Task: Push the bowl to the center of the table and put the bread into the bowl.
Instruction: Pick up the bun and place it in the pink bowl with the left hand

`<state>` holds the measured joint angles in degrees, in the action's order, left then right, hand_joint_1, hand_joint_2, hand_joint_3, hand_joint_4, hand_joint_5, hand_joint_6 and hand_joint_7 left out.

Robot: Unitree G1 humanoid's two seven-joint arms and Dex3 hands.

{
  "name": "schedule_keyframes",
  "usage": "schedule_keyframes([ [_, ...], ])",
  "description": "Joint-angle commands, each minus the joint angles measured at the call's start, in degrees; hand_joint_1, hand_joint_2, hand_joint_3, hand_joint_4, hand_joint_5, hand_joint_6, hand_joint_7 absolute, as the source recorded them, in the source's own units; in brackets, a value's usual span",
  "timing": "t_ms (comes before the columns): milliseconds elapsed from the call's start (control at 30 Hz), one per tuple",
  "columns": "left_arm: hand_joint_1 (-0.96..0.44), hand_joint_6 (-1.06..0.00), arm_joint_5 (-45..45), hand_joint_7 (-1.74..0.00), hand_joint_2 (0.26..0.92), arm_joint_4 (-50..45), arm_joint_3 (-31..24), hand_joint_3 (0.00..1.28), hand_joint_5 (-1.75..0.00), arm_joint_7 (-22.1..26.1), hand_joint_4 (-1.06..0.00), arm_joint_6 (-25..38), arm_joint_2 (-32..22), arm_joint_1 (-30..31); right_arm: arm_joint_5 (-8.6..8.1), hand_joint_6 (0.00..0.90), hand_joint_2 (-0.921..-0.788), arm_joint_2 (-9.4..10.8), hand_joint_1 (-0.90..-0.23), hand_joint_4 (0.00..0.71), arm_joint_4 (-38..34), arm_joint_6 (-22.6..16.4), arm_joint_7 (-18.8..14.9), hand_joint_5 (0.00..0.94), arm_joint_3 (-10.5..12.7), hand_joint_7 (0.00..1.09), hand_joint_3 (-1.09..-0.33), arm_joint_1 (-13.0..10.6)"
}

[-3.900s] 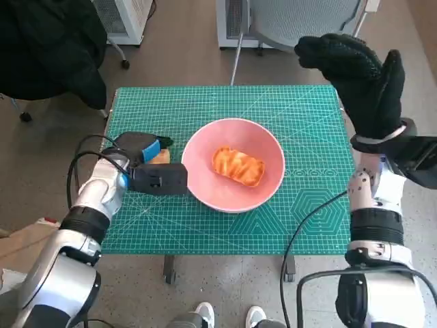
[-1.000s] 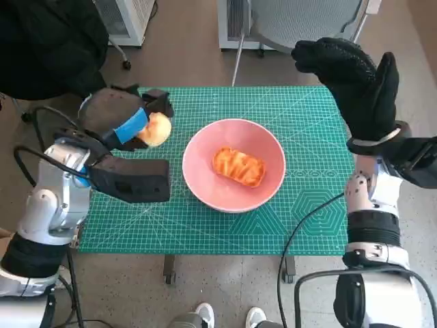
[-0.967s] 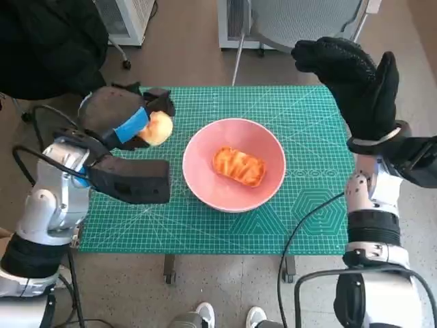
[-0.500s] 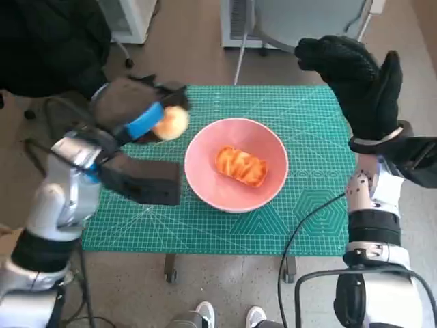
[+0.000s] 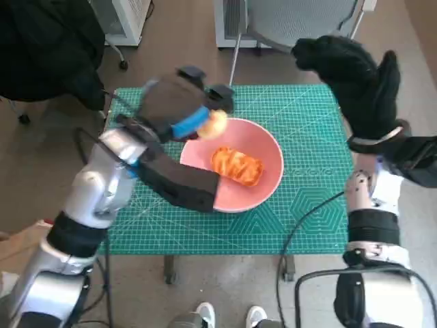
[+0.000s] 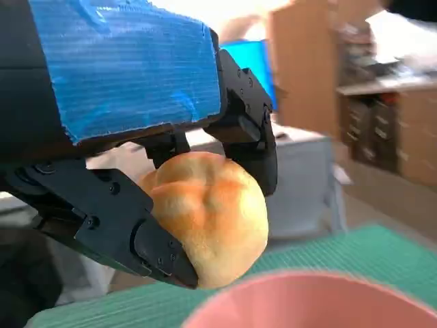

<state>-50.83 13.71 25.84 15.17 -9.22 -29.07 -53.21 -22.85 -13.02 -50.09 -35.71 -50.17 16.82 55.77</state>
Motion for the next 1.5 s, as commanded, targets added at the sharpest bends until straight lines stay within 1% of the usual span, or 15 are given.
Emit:
schedule_keyframes([
  [33, 0.00, -0.72, 0.92, -0.92, 0.916, 2.80, -0.25, 0.05, -1.30, 0.04, -0.69, 1.67, 3.41, -2.37, -0.56, 0.403, -0.921, -0.08, -0.735, 0.332, 0.36, 0.54, -0.54, 0.000, -0.08, 0.00, -0.880, -1.78],
  [433, 0.00, -0.71, 5.43, -0.97, 0.904, 4.09, -1.43, 0.07, -1.28, 3.17, -0.69, 6.67, 8.39, -1.58, -0.25, 0.414, -0.921, -0.12, -0.733, 0.326, 2.15, 0.74, 0.41, 0.000, -0.23, 0.01, -0.890, -2.96],
  [500, 0.00, -0.73, 0.39, -0.96, 0.901, 5.31, 2.06, 0.07, -1.29, 1.71, -0.67, 4.79, 6.91, -2.96, 0.01, 0.412, -0.921, -0.07, -0.732, 0.325, 2.49, 0.69, 0.86, 0.000, -0.34, 0.00, -0.892, -3.20],
  [600, 0.00, -0.78, -22.56, -0.87, 0.903, 7.51, 17.20, 0.08, -1.37, -5.29, -0.62, -5.78, -1.33, -11.97, 0.28, 0.410, -0.921, -0.05, -0.731, 0.322, 2.82, 0.81, 1.46, 0.000, -0.46, 0.00, -0.895, -3.41],
  [733, 0.00, -0.76, -33.27, -0.87, 0.916, 8.21, 24.12, 0.08, -1.42, -8.36, -0.59, -10.24, -3.85, -16.93, 0.45, 0.408, -0.921, -0.02, -0.733, 0.321, 3.11, 0.94, 1.86, 0.000, -0.53, 0.00, -0.896, -3.58],
  [833, 0.00, -0.70, -28.26, -0.95, 0.919, 10.71, 20.90, 0.10, -1.41, -7.11, -0.59, -9.93, -1.93, -15.66, 0.60, 0.407, -0.921, -0.06, -0.735, 0.320, 3.36, 0.93, 2.09, 0.000, -0.59, 0.00, -0.896, -3.71],
  [967, 0.00, -0.62, -8.14, -1.19, 0.920, 12.67, 6.86, 0.11, -1.24, -1.77, -0.61, -1.41, 6.18, -6.82, 0.75, 0.407, -0.921, -0.18, -0.736, 0.320, 3.60, 0.86, 2.33, 0.000, -0.79, 0.00, -0.897, -3.81],
  [1033, 0.00, -0.61, -3.27, -1.26, 0.920, 12.42, 3.83, 0.12, -1.18, -1.07, -0.61, -0.02, 7.73, -5.00, 0.77, 0.407, -0.921, -0.20, -0.736, 0.320, 3.72, 0.91, 2.45, 0.000, -0.90, 0.00, -0.898, -3.86],
  [1100, 0.00, -0.59, 4.13, -1.27, 0.920, 10.09, -0.99, 0.11, -1.17, 3.11, -0.63, 5.38, 10.74, -2.40, 0.78, 0.407, -0.921, -0.22, -0.736, 0.320, 3.75, 0.86, 2.51, 0.000, -0.93, 0.00, -0.898, -3.88],
  [1200, 0.00, -0.56, 7.59, -1.26, 0.920, 8.88, -2.75, 0.11, -1.18, 6.85, -0.66, 9.55, 12.12, -1.67, 0.72, 0.407, -0.921, -0.20, -0.735, 0.320, 3.75, 0.87, 2.58, 0.000, -0.97, 0.00, -0.899, -3.90],
  [1267, 0.00, -0.41, 7.99, -1.37, 0.921, 9.14, -2.41, 0.21, -1.29, 8.86, -0.58, 11.10, 12.14, -1.95, 0.60, 0.407, -0.921, -0.14, -0.735, 0.320, 3.69, 0.91, 2.58, 0.000, -1.02, 0.00, -0.898, -3.90],
  [1300, -0.02, -0.36, 8.08, -1.28, 0.888, 9.26, -2.15, 0.21, -1.18, 9.19, -0.50, 11.21, 11.96, -1.96, 0.53, 0.407, -0.921, -0.13, -0.734, 0.320, 3.66, 0.91, 2.55, 0.000, -1.06, 0.00, -0.898, -3.90],
  [1333, -0.04, -0.31, 8.25, -1.10, 0.844, 9.17, -2.02, 0.20, -0.95, 9.13, -0.44, 11.11, 11.71, -1.63, 0.47, 0.407, -0.921, -0.13, -0.734, 0.320, 3.59, 0.88, 2.48, 0.000, -1.08, 0.00, -0.898, -3.88],
  [1433, -0.11, -0.19, 7.81, -0.76, 0.798, 7.39, -1.52, 0.13, -0.41, 10.14, -0.28, 12.90, 11.18, -0.65, 0.33, 0.407, -0.921, -0.16, -0.734, 0.320, 3.45, 0.83, 2.42, 0.000, -1.13, 0.00, -0.897, -3.85],
  [1500, -0.15, -0.14, 7.19, -0.66, 0.792, 7.25, -0.89, 0.10, -0.24, 10.37, -0.24, 12.84, 10.66, -0.48, 0.27, 0.407, -0.921, -0.12, -0.734, 0.320, 3.30, 0.92, 2.41, 0.000, -1.15, 0.00, -0.897, -3.81],
])
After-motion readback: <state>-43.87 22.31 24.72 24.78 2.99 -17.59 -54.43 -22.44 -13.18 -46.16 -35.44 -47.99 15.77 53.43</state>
